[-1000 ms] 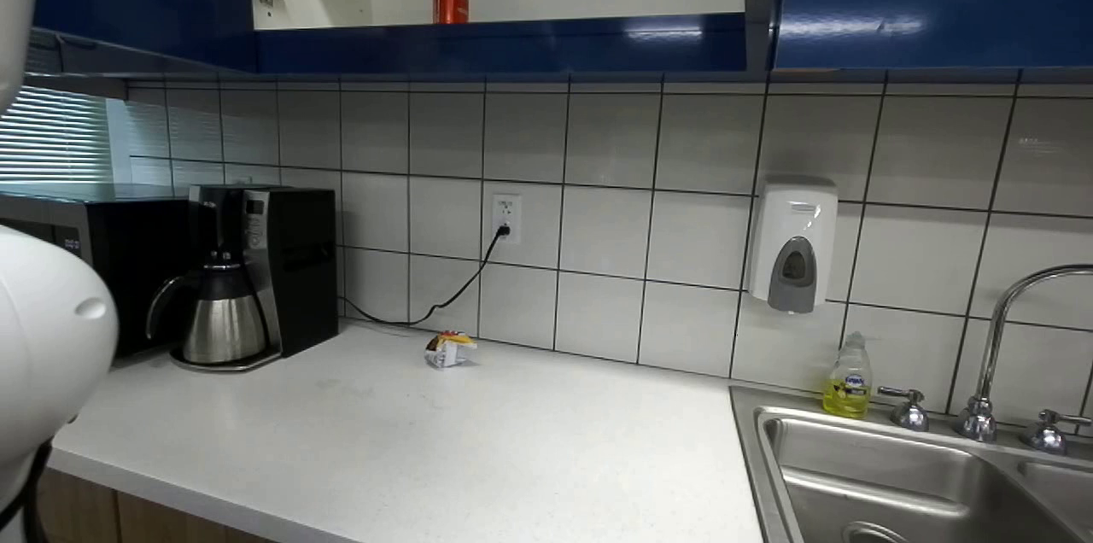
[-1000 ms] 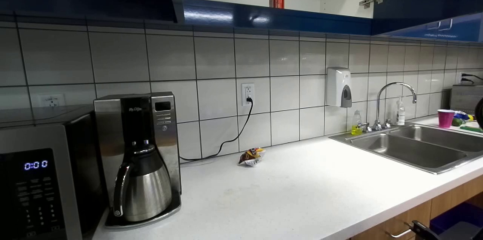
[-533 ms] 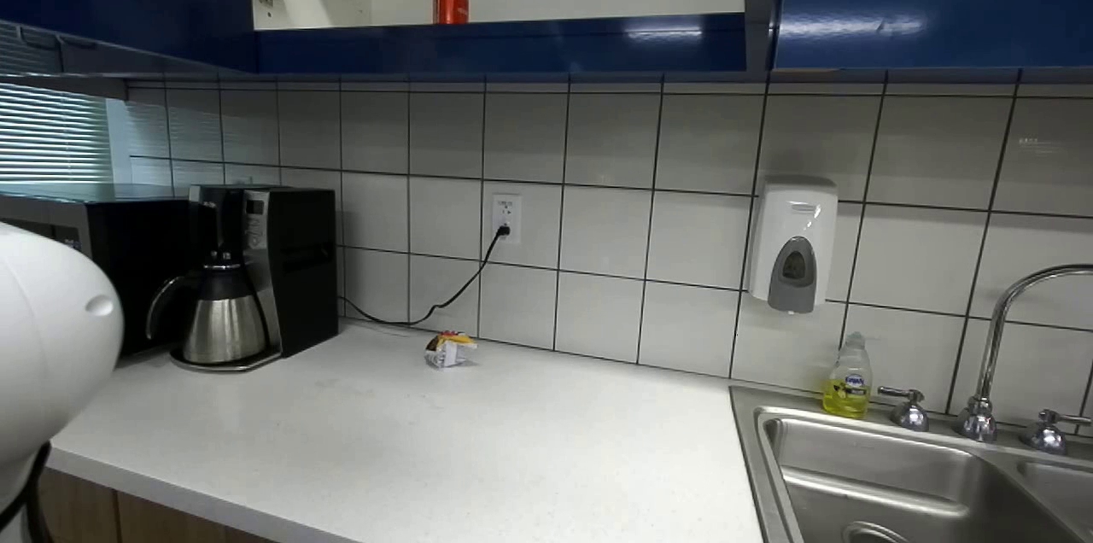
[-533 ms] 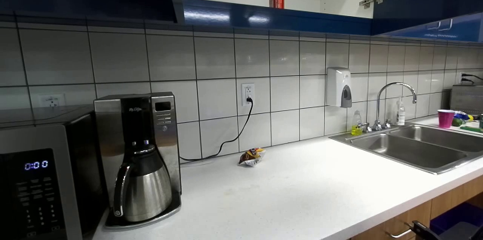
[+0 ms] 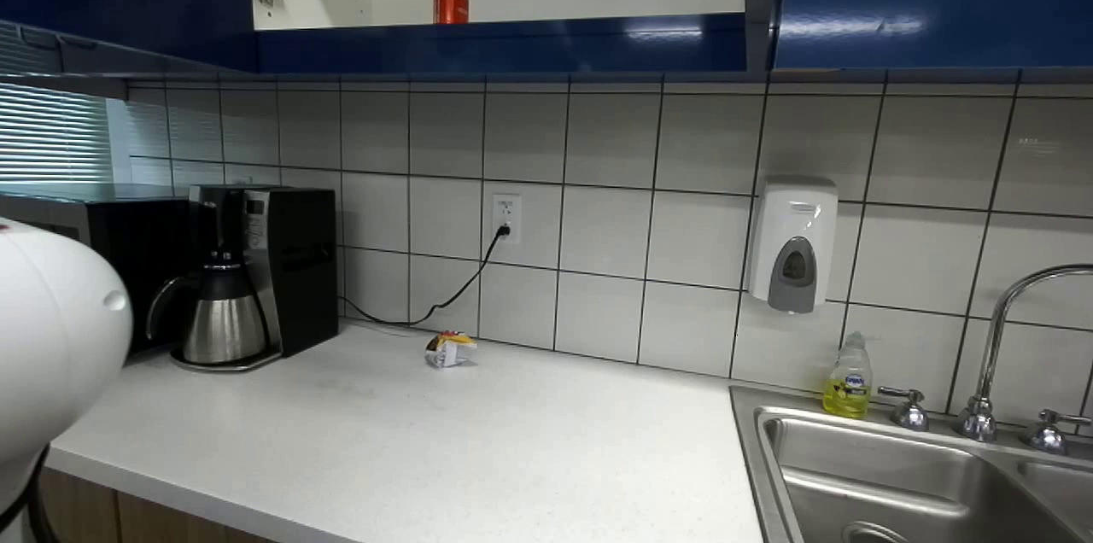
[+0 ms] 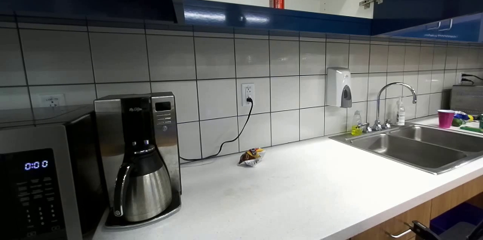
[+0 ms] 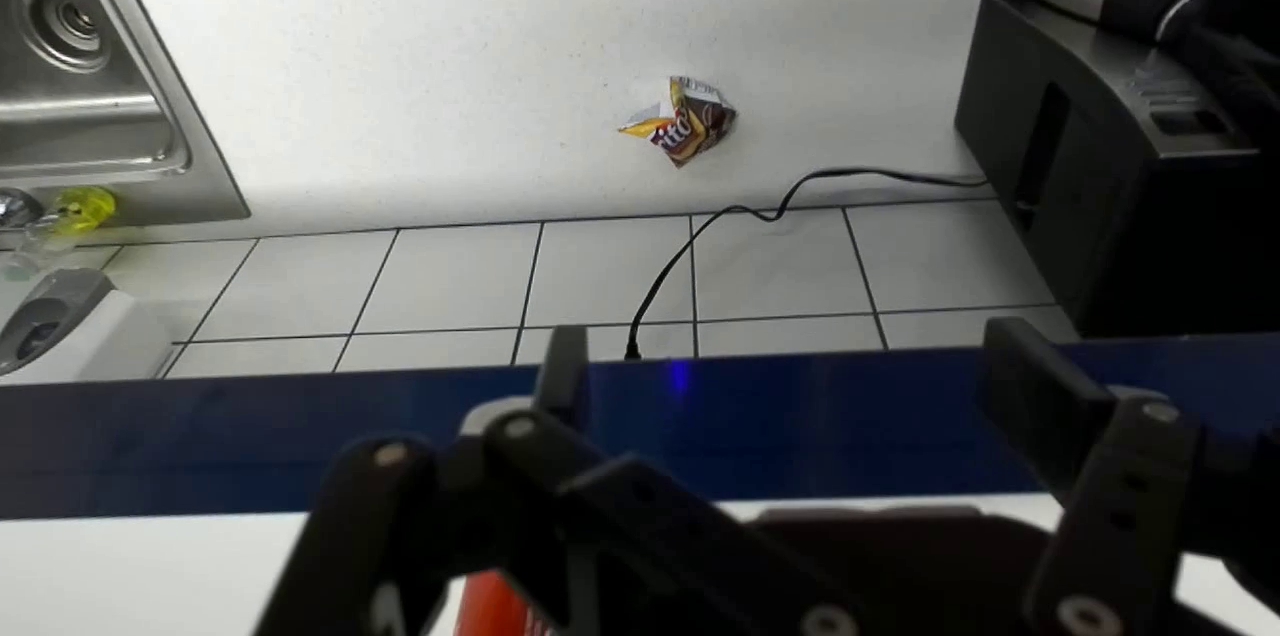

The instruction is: Put the can in the top cabinet

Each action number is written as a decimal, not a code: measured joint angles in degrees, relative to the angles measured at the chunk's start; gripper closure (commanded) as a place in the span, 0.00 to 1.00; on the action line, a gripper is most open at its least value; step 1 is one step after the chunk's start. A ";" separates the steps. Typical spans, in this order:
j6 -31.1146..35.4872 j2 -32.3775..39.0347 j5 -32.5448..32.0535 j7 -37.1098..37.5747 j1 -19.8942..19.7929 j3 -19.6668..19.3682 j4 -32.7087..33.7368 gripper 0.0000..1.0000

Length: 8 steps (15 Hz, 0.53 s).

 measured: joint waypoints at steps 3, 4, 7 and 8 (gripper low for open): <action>2.79 -4.75 0.80 0.05 0.97 0.61 -9.86 0.00; 3.92 -6.13 1.46 0.05 0.84 1.13 -13.15 0.00; 7.72 -9.84 4.01 0.05 0.71 2.17 -23.33 0.00; 9.32 -11.03 4.66 0.05 0.70 2.35 -27.01 0.00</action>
